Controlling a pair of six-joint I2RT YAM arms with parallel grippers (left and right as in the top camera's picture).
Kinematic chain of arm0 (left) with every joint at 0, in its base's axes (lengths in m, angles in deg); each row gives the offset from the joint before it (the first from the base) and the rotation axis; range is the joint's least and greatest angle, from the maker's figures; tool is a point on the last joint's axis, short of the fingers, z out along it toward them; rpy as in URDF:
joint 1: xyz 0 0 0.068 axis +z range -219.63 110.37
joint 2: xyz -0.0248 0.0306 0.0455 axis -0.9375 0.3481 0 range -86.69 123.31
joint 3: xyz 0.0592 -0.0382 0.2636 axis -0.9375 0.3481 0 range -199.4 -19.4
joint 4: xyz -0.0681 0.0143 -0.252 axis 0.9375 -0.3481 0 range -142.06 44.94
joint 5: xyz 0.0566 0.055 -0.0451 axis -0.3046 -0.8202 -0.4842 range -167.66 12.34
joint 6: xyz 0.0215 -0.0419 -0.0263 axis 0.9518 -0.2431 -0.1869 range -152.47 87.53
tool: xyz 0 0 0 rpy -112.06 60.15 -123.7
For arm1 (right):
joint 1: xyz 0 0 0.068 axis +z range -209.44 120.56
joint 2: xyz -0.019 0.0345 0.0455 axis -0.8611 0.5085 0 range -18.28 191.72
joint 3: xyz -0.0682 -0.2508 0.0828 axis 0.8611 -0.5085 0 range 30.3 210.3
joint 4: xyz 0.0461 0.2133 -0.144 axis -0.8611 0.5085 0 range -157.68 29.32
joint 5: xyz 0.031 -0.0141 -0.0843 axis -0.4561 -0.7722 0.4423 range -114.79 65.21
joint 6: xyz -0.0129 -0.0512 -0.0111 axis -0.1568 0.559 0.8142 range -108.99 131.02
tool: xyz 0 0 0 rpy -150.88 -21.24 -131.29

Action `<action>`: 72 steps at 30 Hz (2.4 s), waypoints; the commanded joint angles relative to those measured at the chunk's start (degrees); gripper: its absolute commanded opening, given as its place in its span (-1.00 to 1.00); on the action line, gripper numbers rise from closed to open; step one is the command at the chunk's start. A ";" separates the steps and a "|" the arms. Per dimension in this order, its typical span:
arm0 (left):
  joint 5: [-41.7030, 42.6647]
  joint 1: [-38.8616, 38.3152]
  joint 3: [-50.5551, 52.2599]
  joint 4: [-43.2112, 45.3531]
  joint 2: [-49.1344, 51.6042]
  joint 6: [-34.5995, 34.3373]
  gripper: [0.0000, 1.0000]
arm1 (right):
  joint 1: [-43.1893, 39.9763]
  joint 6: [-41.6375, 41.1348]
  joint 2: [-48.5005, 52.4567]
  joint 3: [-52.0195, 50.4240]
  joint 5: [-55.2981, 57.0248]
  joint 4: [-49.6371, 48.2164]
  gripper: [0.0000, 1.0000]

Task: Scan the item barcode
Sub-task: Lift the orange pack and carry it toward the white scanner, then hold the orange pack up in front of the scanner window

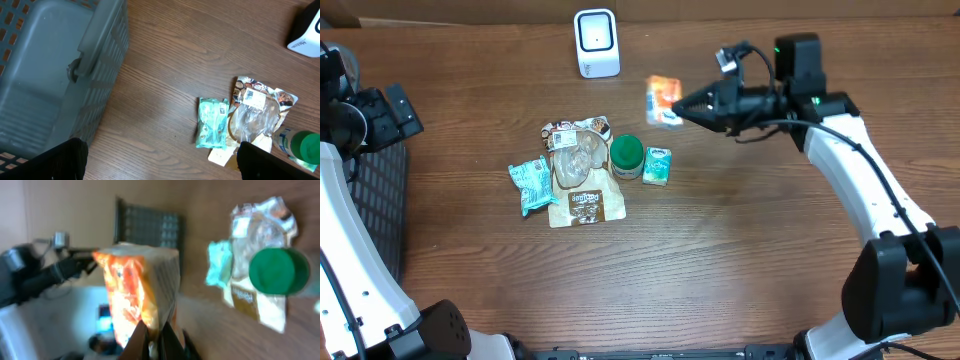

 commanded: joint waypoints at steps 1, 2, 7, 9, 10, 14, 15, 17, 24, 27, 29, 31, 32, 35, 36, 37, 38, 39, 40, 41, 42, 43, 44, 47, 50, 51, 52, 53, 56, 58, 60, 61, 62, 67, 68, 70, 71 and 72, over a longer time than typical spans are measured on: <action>-0.35 0.20 -1.05 -0.09 0.09 1.29 0.99 | 4.72 9.55 1.31 15.54 23.19 11.96 -0.92; -0.35 0.20 -1.05 -0.09 0.09 1.29 1.00 | 6.32 11.04 2.27 20.04 28.48 15.82 -0.92; -0.35 0.20 -1.05 -0.09 0.09 1.29 0.99 | 14.97 15.43 10.69 44.33 55.65 27.32 -0.93; -0.35 0.20 -1.05 -0.09 0.09 1.29 0.99 | 17.92 17.66 15.50 52.41 65.96 27.28 -0.93; -0.35 0.20 -1.05 -0.09 0.09 1.29 0.99 | 18.84 19.32 17.29 54.27 68.59 26.29 -0.92; -0.35 0.20 -1.05 -0.09 0.09 1.29 0.99 | 22.71 29.94 23.56 55.71 81.20 16.65 -0.92; -0.35 0.20 -1.05 -0.09 0.09 1.29 0.99 | 23.58 32.37 25.29 55.69 84.98 13.79 -0.92; -0.35 0.20 -1.05 -0.09 0.09 1.29 0.99 | 24.85 38.10 28.70 55.69 91.01 7.76 -0.92; -0.35 0.20 -1.05 -0.07 0.09 1.29 0.99 | 25.88 61.20 41.20 55.56 96.24 -14.19 -0.92; -0.35 0.20 -1.05 -0.07 0.09 1.29 0.99 | 25.75 67.41 45.75 55.56 96.41 -20.41 -0.92; -0.35 0.20 -1.05 -0.07 0.09 1.29 0.99 | 25.75 69.59 48.35 55.56 96.41 -22.86 -0.92; -0.35 0.20 -1.05 -0.07 0.09 1.29 0.99 | 25.73 70.75 50.07 55.49 96.35 -23.76 -0.92; -0.35 0.20 -1.05 -0.07 0.09 1.29 0.99 | 25.70 70.77 50.75 55.47 96.37 -24.00 -0.92; -0.37 0.20 -1.05 -0.07 0.09 1.29 1.00 | 25.73 70.77 51.91 55.47 96.30 -24.35 -0.92; -0.35 0.20 -1.05 -0.07 0.09 1.29 0.99 | 25.73 70.75 52.00 55.47 96.13 -24.30 -0.92; -0.35 0.20 -1.05 -0.07 0.09 1.29 0.99 | 25.73 70.73 52.02 55.47 95.91 -24.20 -0.92; -0.35 0.20 -1.05 -0.07 0.09 1.29 0.99 | 25.70 70.73 52.02 55.47 95.78 -24.13 -0.92; -0.35 0.20 -1.05 -0.07 0.09 1.29 0.99 | 25.70 70.75 52.02 55.47 95.73 -24.17 -0.92; -0.35 0.20 -1.05 -0.07 0.09 1.29 0.99 | 25.73 70.77 52.02 55.47 95.73 -24.35 -0.92; -0.35 0.20 -1.05 -0.07 0.09 1.29 0.99 | 25.73 70.77 52.02 55.47 95.73 -24.35 -0.92; -0.35 0.20 -1.05 -0.07 0.09 1.29 0.99 | 25.73 70.79 52.02 55.47 95.51 -24.15 -0.92; -0.35 0.20 -1.05 -0.07 0.09 1.29 0.99 | 25.73 71.08 52.02 55.47 94.40 -23.23 -0.92; -0.35 0.20 -1.05 -0.07 0.09 1.29 0.99 | 25.70 71.67 52.02 55.47 92.94 -22.27 -0.92; -0.35 0.20 -1.05 -0.07 0.09 1.29 0.99 | 25.73 74.62 52.02 55.47 89.13 -20.37 -0.92; -0.35 0.20 -1.05 -0.07 0.09 1.29 0.99 | 25.70 76.08 52.02 55.47 88.35 -20.31 -0.92; -0.35 0.20 -1.05 -0.07 0.09 1.29 0.99 | 25.70 76.87 52.02 55.47 88.32 -20.24 -0.92; -0.35 0.20 -1.05 -0.07 0.09 1.29 0.99 | 25.70 77.55 52.02 55.47 88.35 -20.17 -0.92; -0.35 0.20 -1.05 -0.07 0.09 1.29 0.99 | 25.66 78.40 52.02 55.47 88.35 -19.96 -0.92; -0.35 0.20 -1.05 -0.07 0.09 1.29 0.99 | 25.53 78.44 52.02 55.47 88.41 -19.98 -0.92; -0.35 0.20 -1.05 -0.07 0.09 1.29 0.99 | 25.33 78.44 52.02 55.47 88.43 -19.98 -0.92; -0.35 0.20 -1.05 -0.07 0.09 1.29 0.99 | 25.29 78.44 52.02 55.47 88.50 -19.98 -0.92; -0.35 0.20 -1.05 -0.07 0.09 1.29 0.99 | 25.29 78.44 52.02 55.47 88.65 -19.98 -0.92; -0.35 0.20 -1.05 -0.07 0.09 1.29 0.98 | 25.29 78.44 52.02 55.47 88.89 -20.00 -0.92; -0.35 0.20 -1.05 -0.07 0.09 1.29 0.99 | 25.29 78.42 51.98 55.47 89.96 -20.02 -0.92; -0.35 0.20 -1.05 -0.07 0.09 1.29 0.99 | 25.29 78.40 51.95 55.47 89.96 -20.00 -0.92; -0.35 0.20 -1.05 -0.07 0.09 1.29 0.99 | 25.29 77.59 51.65 55.47 89.94 -19.98 -0.92; -0.35 0.20 -1.05 -0.07 0.09 1.29 0.99 | 25.29 76.17 51.34 55.47 89.92 -20.00 -0.92; -0.35 0.20 -1.05 -0.07 0.09 1.29 0.99 | 25.29 75.06 50.99 55.47 89.92 -20.00 -0.92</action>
